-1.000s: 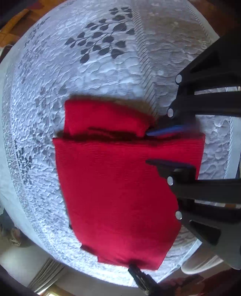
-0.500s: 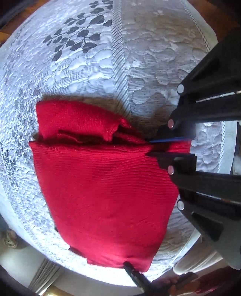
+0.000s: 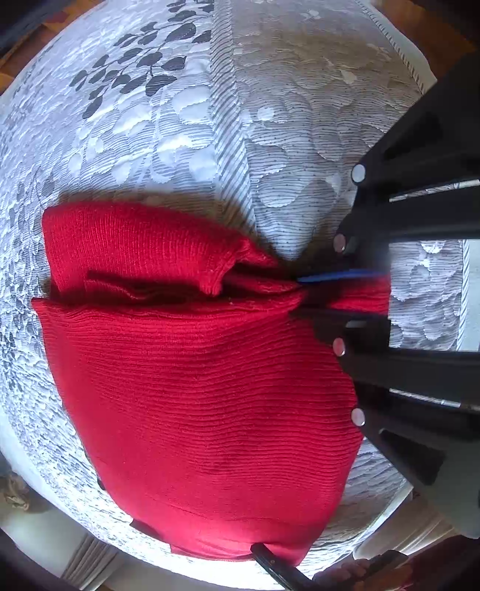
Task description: Fold small clothes
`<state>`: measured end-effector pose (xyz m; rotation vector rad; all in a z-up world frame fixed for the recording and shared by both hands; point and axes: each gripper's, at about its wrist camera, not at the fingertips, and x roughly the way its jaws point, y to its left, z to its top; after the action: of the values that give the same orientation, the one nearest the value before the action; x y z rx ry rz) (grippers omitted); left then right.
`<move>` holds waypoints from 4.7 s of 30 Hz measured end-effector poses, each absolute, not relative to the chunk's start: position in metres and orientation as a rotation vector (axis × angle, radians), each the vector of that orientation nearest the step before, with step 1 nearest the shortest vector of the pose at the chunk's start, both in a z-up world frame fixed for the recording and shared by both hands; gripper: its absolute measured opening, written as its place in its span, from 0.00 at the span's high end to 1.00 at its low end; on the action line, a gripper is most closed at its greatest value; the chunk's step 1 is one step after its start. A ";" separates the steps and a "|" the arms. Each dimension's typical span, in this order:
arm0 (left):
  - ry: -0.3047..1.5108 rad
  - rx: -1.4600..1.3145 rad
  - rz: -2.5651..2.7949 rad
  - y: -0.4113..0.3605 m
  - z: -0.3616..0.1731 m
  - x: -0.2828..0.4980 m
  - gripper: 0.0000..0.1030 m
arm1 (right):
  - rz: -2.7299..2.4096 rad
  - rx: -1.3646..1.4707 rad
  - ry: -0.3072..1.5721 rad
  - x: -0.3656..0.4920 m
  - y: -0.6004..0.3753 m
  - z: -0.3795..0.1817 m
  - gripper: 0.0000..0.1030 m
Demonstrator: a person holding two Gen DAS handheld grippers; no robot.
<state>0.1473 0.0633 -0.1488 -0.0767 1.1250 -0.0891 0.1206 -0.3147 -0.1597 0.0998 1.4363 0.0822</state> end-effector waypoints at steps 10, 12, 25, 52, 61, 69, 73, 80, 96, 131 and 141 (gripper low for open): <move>1.089 -0.100 -0.094 0.064 -0.132 0.143 0.32 | 0.079 0.142 1.444 0.121 -0.319 -0.159 0.88; 1.079 -0.116 -0.100 0.066 -0.127 0.144 0.32 | 0.070 0.123 1.447 0.122 -0.316 -0.159 0.88; 1.007 -0.139 -0.097 0.075 -0.103 0.141 0.32 | 0.032 0.101 1.466 0.132 -0.305 -0.167 0.85; 1.183 -0.051 -0.173 0.042 -0.135 0.241 0.26 | 0.026 0.284 1.387 0.154 -0.335 -0.124 0.28; 1.160 0.014 -0.198 0.034 -0.148 0.238 0.16 | 0.044 0.332 1.413 0.177 -0.328 -0.153 0.25; 1.174 -0.070 -0.232 0.047 -0.148 0.242 0.16 | 0.099 0.472 1.368 0.183 -0.337 -0.146 0.78; 1.175 -0.100 -0.248 0.051 -0.151 0.244 0.16 | 0.026 0.401 1.400 0.186 -0.325 -0.138 0.80; 1.170 -0.037 -0.250 0.043 -0.150 0.243 0.14 | -0.050 0.066 1.362 0.199 -0.254 -0.082 0.81; 1.119 -0.205 -0.200 0.130 -0.125 0.254 0.16 | 0.293 -0.263 1.363 0.215 -0.026 -0.087 0.77; 1.213 -0.409 -0.376 0.101 -0.114 0.240 0.14 | 0.536 -0.226 1.316 0.122 -0.055 -0.100 0.92; 1.357 -0.597 -0.481 0.059 -0.137 0.254 0.16 | 0.553 -0.111 1.236 0.133 -0.091 -0.055 0.93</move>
<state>0.2539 0.0595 -0.1368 -0.5967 1.3573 -0.4811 0.1326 -0.0908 -0.0551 -0.1109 1.2360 0.5527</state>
